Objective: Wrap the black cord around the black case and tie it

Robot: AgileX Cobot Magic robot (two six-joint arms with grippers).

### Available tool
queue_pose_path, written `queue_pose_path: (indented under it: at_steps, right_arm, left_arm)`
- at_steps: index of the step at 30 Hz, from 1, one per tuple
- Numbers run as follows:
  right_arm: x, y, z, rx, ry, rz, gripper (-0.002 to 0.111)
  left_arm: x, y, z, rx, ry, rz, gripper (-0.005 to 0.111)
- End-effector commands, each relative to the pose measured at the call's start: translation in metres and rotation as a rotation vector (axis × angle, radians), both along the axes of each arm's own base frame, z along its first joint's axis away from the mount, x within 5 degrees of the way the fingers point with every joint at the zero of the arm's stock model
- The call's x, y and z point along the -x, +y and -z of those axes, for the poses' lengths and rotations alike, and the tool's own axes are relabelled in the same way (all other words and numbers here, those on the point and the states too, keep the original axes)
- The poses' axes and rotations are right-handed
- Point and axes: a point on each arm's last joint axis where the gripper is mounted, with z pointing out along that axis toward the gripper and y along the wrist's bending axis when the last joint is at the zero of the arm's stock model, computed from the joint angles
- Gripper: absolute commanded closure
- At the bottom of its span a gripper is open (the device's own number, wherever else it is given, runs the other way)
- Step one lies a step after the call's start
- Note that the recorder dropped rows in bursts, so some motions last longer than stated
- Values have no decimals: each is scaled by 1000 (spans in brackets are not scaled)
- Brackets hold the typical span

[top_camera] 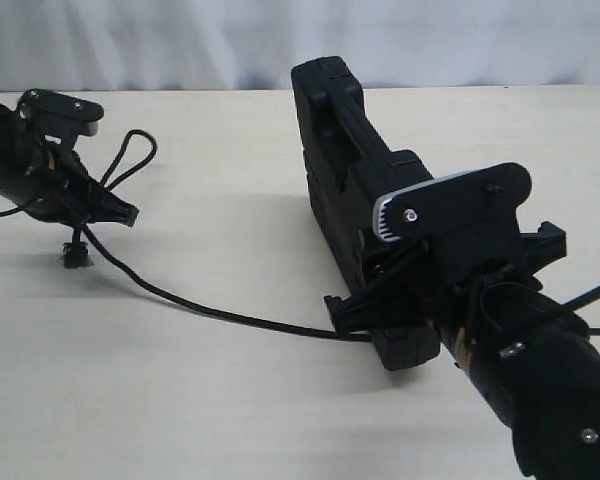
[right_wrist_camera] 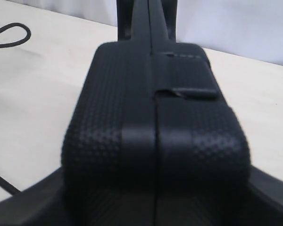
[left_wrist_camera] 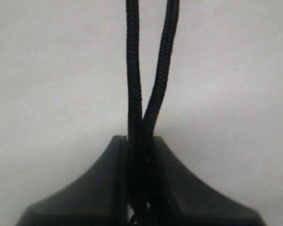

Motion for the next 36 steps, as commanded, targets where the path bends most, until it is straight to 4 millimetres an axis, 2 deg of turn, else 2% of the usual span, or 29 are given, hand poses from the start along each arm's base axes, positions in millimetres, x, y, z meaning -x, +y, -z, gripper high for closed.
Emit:
queue_pose_path:
  at_steps: [1, 5, 8, 13, 23, 28, 36]
  right_arm:
    - [-2, -9, -6, 10, -78, 21, 104]
    - [-2, -10, -4, 15, -71, 18, 104]
    - [-2, -10, -4, 15, -69, 16, 104]
    - [-2, -11, -4, 15, -69, 18, 104]
    - [-5, -14, -1, 22, -58, 26, 104]
    - [-5, -14, -1, 24, -56, 25, 104]
    - [-5, -13, 0, 23, -47, 14, 104]
  left_arm:
    - [7, -23, -22, -37, -90, 195, 107]
    - [15, -43, -36, -61, -139, 323, 107]
    - [21, -52, -47, -53, -170, 353, 107]
    - [30, -52, -63, -50, -179, 370, 107]
    - [64, -58, -104, 40, -173, 651, 107]
    - [79, -64, -108, 91, -113, 815, 107]
    - [81, -68, -110, 150, -120, 828, 107]
